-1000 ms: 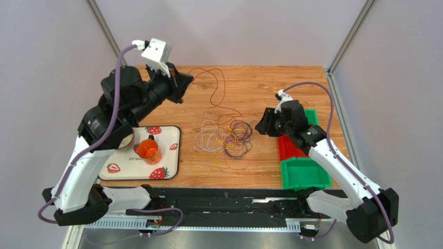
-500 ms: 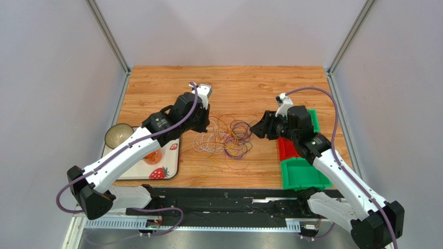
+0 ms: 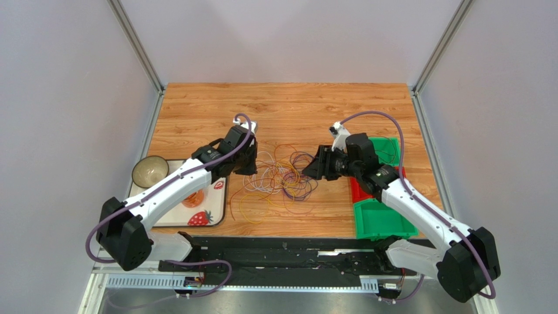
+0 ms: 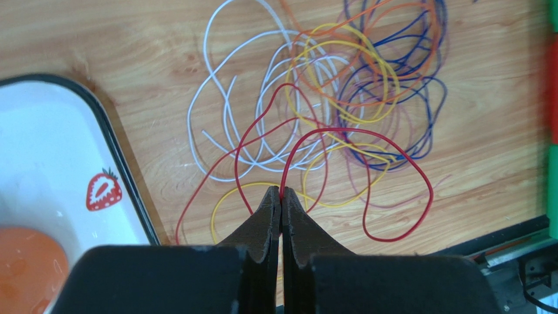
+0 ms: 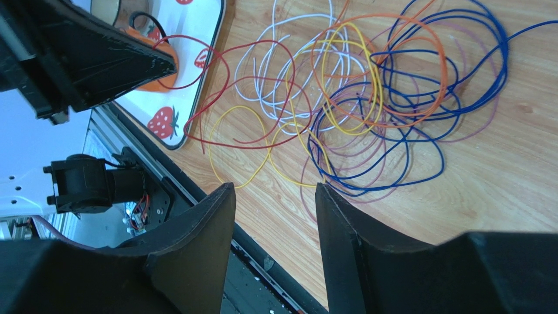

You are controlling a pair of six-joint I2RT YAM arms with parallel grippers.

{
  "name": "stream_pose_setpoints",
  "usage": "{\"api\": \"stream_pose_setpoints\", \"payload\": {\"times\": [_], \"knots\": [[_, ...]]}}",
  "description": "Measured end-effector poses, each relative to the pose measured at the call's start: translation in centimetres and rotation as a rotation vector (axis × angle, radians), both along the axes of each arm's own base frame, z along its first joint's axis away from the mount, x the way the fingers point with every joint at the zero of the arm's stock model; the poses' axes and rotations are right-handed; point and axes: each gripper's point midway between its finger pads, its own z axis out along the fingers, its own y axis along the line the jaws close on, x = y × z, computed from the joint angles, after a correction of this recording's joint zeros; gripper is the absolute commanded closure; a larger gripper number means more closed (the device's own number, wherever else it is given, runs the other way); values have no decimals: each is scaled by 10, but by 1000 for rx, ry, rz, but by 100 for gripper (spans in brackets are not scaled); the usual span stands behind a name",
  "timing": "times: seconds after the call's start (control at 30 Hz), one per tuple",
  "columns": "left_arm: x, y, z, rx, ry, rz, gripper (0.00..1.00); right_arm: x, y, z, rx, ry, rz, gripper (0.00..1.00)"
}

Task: Untangle the cables
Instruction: Place the cable at the cable, then pick up the cable from the cable.

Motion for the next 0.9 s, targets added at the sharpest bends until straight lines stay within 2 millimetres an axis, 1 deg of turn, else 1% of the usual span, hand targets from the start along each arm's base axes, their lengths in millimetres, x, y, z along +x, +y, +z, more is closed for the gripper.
{"api": "stream_pose_setpoints", "payload": {"times": [0.1,0.27,0.3,0.33,0.4,0.43,0.47,0.5,0.53,0.57,0.6,0.7,0.77,0.9], "knots": [[-1,8,-20,16,59,31,100,-4,8,-7,-11,18,28,48],[2,14,-51,20,155,72,100,-8,19,-24,-38,61,63,48],[3,16,-58,20,173,83,97,-9,22,-28,-46,72,71,48],[4,19,-65,21,193,97,86,-10,24,-30,-51,79,77,48],[3,24,-72,22,216,117,66,-11,29,-34,-59,88,89,48],[3,29,-74,20,228,133,53,-12,32,-34,-62,91,97,48],[3,32,-75,17,235,146,49,-12,35,-34,-64,91,105,48],[5,35,-76,13,240,159,45,-13,38,-34,-66,91,111,48],[6,38,-75,8,243,173,37,-12,42,-34,-69,91,118,48],[7,42,-74,3,244,189,32,-12,45,-33,-71,90,123,48],[8,45,-71,-2,242,200,29,-11,49,-32,-74,87,129,48],[6,54,-58,-14,220,220,27,-7,57,-29,-83,78,141,48],[2,57,-46,-23,200,222,26,-2,64,-26,-91,71,149,48],[-6,64,-13,-37,147,213,26,11,80,-20,-110,68,164,48]]}}
